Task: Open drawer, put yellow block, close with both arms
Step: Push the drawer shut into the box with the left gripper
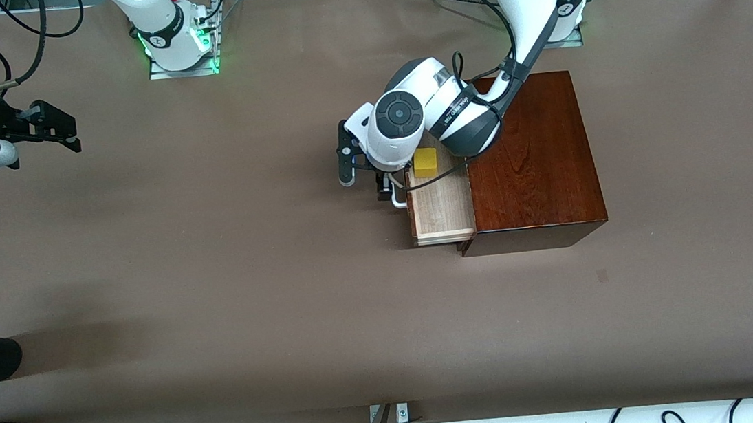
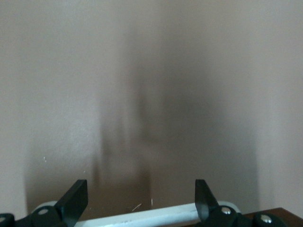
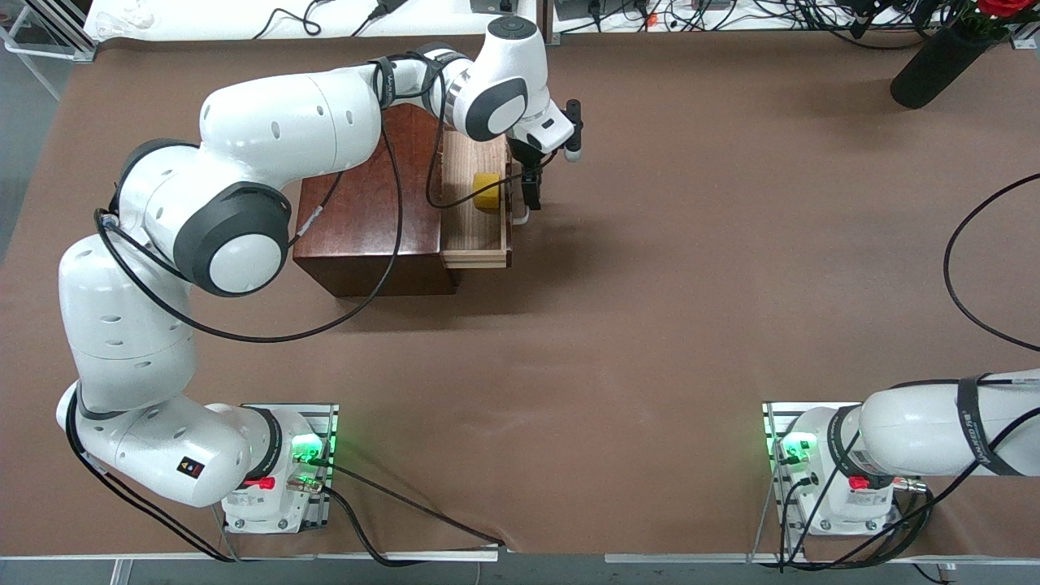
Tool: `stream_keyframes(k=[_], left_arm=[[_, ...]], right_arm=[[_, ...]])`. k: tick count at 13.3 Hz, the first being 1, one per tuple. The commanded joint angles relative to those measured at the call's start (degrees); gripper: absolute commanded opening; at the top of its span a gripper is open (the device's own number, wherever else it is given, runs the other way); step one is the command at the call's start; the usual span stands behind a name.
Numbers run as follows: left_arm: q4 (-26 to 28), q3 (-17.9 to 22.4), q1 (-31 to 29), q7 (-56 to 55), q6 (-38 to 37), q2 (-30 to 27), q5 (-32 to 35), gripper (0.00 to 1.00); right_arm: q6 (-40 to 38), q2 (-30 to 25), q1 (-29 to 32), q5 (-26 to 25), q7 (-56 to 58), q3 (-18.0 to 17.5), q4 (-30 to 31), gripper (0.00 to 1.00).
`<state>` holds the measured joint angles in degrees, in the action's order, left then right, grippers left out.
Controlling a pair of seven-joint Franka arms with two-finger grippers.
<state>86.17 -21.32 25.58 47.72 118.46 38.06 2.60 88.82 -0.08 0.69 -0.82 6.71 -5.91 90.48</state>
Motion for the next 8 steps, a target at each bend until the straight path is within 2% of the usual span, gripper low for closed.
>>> stream_keyframes(k=[1,8], left_arm=[[-0.1,0.5,-1.0,1.1,-5.1,-1.4,3.6,1.00],[-0.3,0.6,-6.2,1.5,-15.4,-5.1,3.7,1.00]], right_arm=[[-1.5,0.8,0.9,-0.5,0.3,-0.3,-1.5,1.00],[0.6,2.4,0.5,-0.8,0.3,-0.8,-2.8,1.00]])
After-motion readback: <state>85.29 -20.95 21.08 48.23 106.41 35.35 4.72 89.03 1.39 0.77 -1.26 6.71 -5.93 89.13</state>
